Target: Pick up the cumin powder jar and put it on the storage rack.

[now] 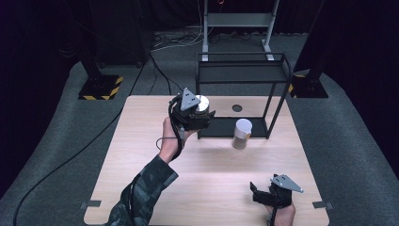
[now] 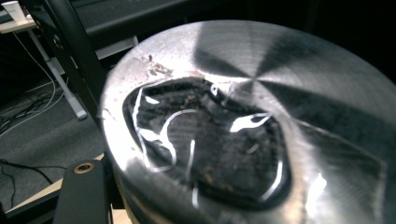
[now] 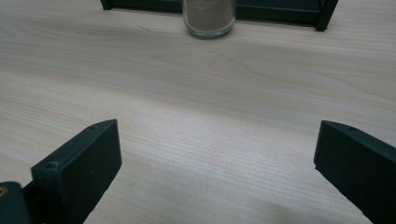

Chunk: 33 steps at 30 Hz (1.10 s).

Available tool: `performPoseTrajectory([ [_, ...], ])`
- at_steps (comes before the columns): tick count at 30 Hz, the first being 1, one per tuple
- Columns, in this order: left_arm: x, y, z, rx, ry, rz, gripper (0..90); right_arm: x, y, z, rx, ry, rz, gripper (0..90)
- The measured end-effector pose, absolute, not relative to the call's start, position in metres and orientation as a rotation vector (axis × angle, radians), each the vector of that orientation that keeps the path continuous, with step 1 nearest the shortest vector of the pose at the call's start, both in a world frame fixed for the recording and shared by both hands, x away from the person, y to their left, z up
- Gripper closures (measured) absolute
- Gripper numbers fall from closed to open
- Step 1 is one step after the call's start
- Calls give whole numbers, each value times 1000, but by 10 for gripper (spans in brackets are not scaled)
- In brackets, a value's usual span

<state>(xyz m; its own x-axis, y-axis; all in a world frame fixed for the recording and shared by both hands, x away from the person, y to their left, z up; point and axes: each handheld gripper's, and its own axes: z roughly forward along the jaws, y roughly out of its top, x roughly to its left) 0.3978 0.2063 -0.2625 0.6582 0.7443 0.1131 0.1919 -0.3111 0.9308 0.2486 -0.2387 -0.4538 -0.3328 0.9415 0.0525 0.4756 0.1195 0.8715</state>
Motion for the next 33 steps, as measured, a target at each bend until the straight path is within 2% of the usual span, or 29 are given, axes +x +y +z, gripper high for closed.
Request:
performPoseTrajectory([
  [33,422,194,-206,1827,681,638,308,249,-240,-454,1371,1876,1151,0],
])
